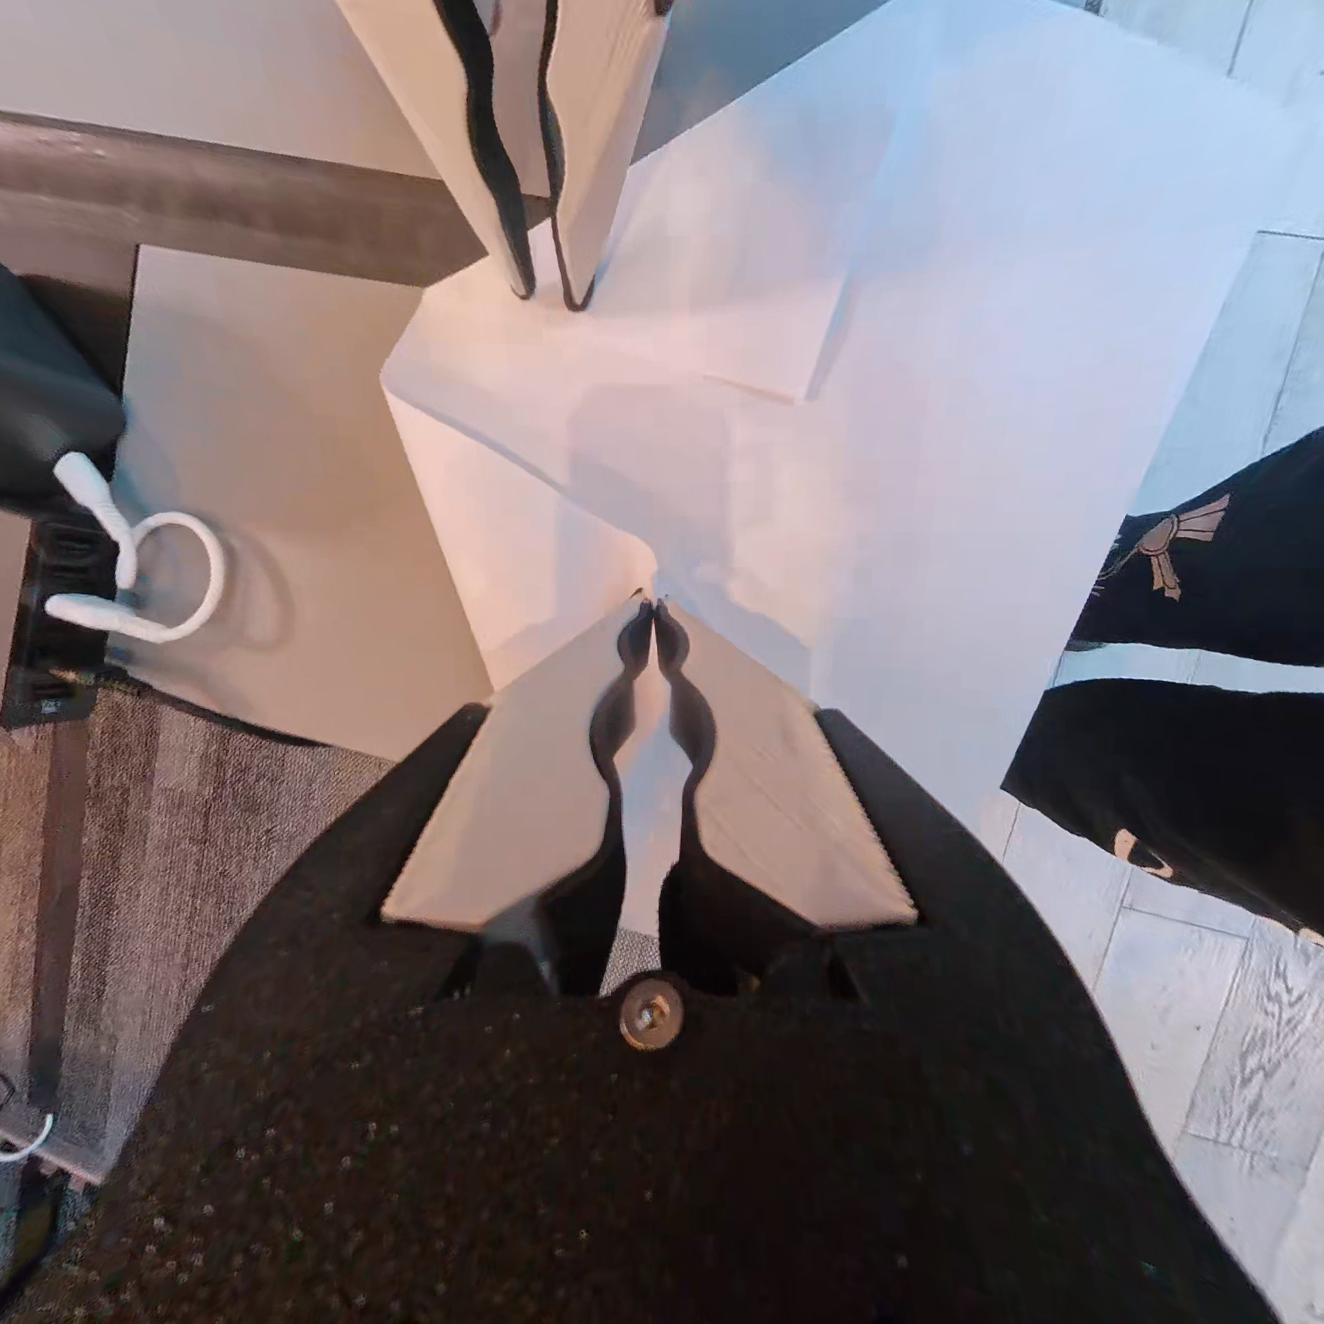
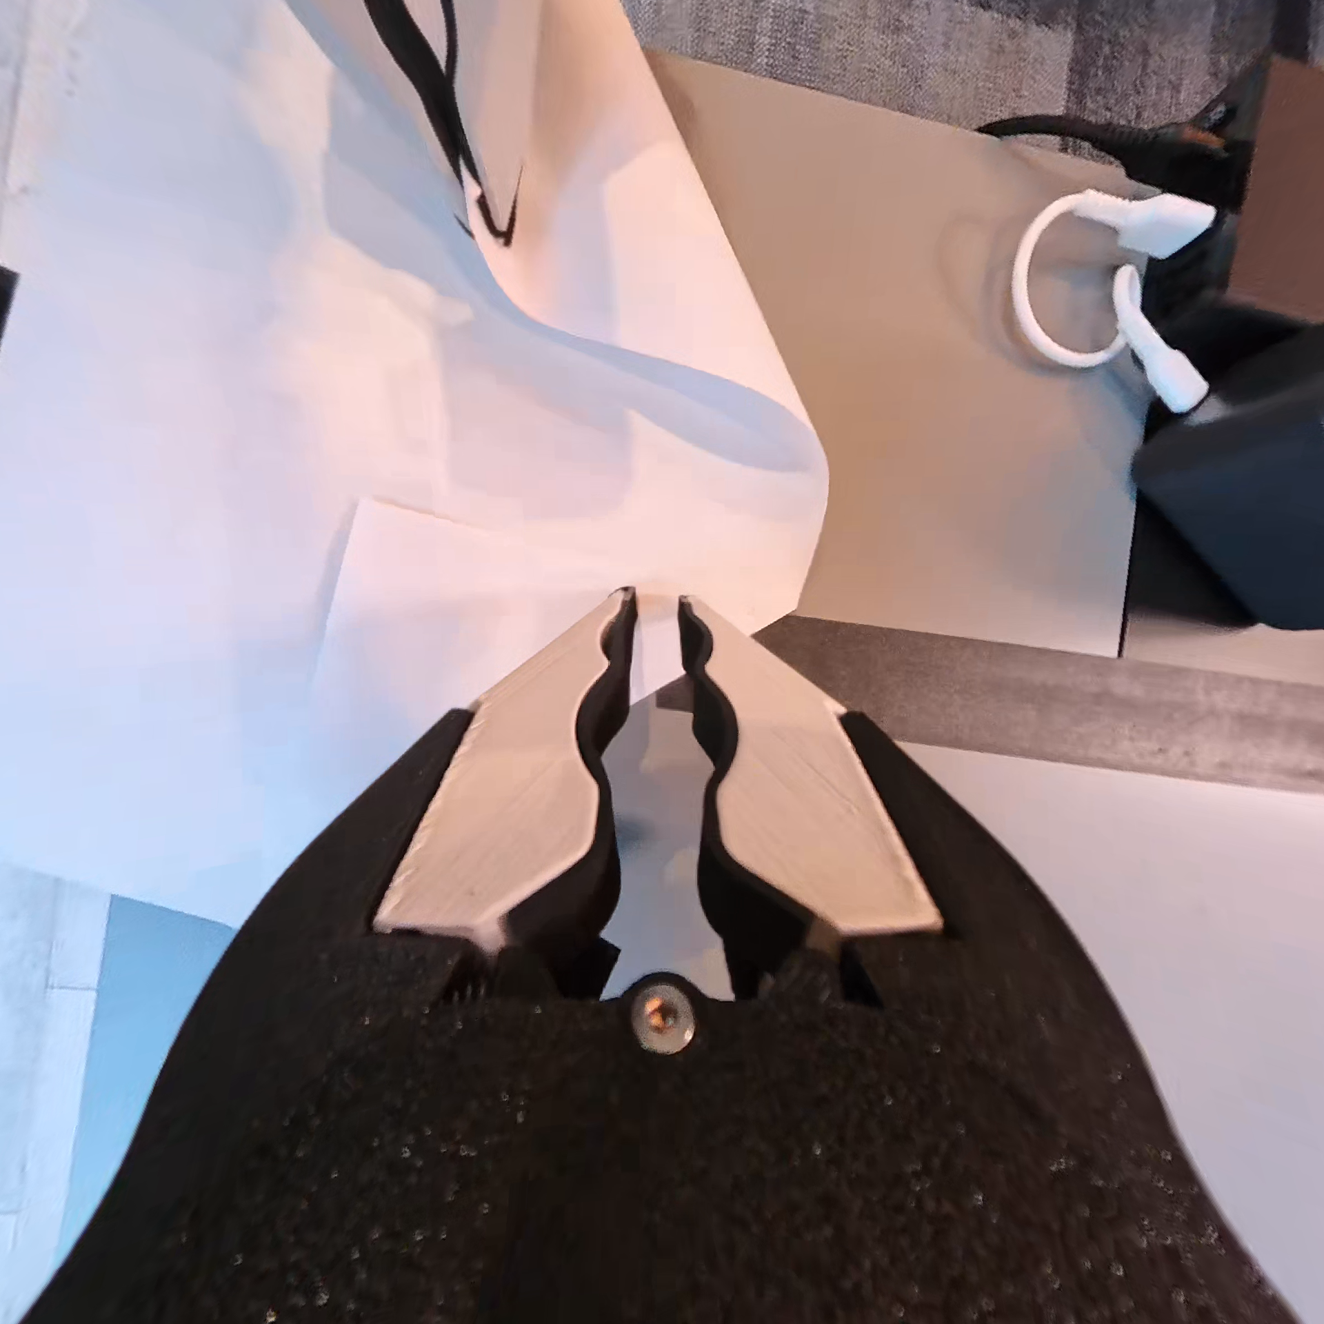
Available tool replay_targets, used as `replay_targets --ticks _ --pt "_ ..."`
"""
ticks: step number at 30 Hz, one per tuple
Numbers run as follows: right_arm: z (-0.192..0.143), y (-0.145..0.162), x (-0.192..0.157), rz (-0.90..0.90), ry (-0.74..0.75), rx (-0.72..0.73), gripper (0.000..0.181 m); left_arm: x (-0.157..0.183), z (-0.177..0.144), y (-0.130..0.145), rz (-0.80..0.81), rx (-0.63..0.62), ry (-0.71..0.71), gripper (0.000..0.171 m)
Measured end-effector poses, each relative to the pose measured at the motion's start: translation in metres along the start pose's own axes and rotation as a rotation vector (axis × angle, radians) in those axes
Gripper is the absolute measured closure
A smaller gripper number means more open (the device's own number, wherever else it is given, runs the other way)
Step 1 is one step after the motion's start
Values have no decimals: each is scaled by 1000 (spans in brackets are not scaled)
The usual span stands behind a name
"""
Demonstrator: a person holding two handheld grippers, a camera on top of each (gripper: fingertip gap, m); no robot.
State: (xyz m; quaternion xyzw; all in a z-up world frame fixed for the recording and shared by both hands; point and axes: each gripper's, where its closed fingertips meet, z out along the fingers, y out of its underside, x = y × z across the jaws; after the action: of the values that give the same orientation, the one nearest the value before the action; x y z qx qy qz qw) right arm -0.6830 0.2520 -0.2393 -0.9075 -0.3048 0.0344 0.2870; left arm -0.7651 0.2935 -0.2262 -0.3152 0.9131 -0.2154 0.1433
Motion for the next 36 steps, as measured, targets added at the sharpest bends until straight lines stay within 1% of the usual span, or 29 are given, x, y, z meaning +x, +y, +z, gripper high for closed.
replay_targets --ticks 3,9,12,14,19,21,22,24,26,28,29,30,32,34,35,36 --pt "1 -1 4 0 -14 -12 164 1 6 -6 3 5 51 171" --pt "3 -5 7 57 35 -7 166 2 18 -6 -12 -12 86 171" --pt "1 -5 8 84 58 -11 161 0 19 -3 -37 -13 100 171" --pt "-5 -10 13 154 83 21 159 -1 19 -3 -57 -9 118 171" --pt "-24 -41 42 540 182 213 150 -3 19 -3 -77 -2 133 171" --pt "-22 -47 48 652 199 250 150 -4 20 -3 -80 0 135 171" --pt "-17 -47 47 676 193 246 151 -4 20 -4 -81 0 137 171" --pt "2 -36 41 672 185 161 151 -5 20 -4 -90 1 145 171" --pt "14 -22 40 652 212 100 151 -5 20 -4 -114 2 163 171" --pt "17 -21 42 631 213 111 151 -6 17 -5 -171 21 198 171" --pt "17 -20 43 620 211 106 151 -5 14 -8 -220 45 237 168" --pt "17 -20 43 604 208 101 151 -4 8 -13 -283 85 291 163" --pt "18 -20 43 581 198 106 151 -12 -9 -28 -431 212 381 156" --pt "18 -20 43 568 179 115 151 -37 -30 -38 -594 351 419 150" --pt "18 -20 43 558 169 115 151 -52 -39 -39 -668 409 419 149" --pt "18 -20 43 544 161 112 151 -68 -44 -33 -732 428 397 149"
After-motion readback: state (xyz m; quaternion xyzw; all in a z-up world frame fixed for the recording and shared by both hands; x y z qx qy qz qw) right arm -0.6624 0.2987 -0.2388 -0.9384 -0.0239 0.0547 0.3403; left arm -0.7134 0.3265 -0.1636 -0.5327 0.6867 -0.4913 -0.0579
